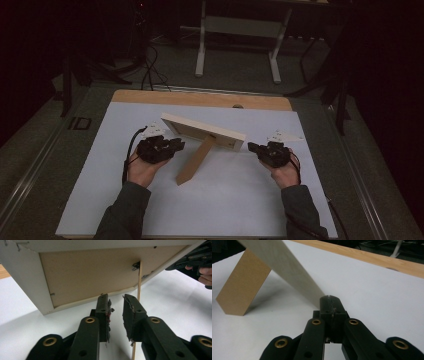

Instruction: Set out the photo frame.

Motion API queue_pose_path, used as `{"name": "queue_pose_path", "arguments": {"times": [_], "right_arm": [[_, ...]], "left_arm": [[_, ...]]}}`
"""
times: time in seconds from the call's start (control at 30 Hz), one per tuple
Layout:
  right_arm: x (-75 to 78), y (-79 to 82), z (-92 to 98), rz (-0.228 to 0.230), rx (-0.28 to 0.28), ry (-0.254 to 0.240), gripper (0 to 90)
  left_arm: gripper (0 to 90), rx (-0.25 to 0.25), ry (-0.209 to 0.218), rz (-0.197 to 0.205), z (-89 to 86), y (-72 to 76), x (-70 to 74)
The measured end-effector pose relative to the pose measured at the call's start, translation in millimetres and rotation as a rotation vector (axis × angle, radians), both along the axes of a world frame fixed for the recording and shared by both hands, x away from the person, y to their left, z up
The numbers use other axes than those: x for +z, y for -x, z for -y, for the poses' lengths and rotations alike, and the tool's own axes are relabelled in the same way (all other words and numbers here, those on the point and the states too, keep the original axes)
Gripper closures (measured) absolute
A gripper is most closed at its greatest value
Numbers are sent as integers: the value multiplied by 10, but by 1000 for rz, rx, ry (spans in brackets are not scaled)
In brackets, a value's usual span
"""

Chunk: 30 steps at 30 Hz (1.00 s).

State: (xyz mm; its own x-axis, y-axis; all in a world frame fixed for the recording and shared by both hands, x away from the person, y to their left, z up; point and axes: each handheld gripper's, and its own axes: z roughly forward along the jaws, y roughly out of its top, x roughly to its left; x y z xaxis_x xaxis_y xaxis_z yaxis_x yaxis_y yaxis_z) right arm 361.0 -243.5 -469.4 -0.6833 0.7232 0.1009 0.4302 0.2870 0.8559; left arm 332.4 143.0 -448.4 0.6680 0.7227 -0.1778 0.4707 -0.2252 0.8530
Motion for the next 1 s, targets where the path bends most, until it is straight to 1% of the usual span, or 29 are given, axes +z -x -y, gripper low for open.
{"name": "queue_pose_path", "arguments": {"times": [0.17,0.23,0.27,0.3,0.37,0.53,0.77,0.9,1.0], "right_arm": [[65,-16,-13,16,-12,-15,900],[94,-14,-26,27,-12,-21,899],[109,-12,-33,31,-12,-21,899],[123,-12,-40,35,-12,-24,900],[147,-14,-51,40,-12,-36,900],[207,-19,-80,47,-7,-58,900],[275,-10,-116,60,8,-75,899],[326,0,-129,73,21,-76,900],[362,-5,-141,77,26,-80,899]], "left_arm": [[830,27,8,-1,6,-38,11],[867,48,15,1,2,-54,14],[895,67,15,10,-2,-57,18],[900,79,21,16,-9,-63,22],[900,99,26,20,-19,-75,33],[900,104,28,16,-15,-108,53],[900,119,30,15,15,-148,55],[900,121,23,15,35,-171,61],[900,134,17,21,55,-183,67]]}}
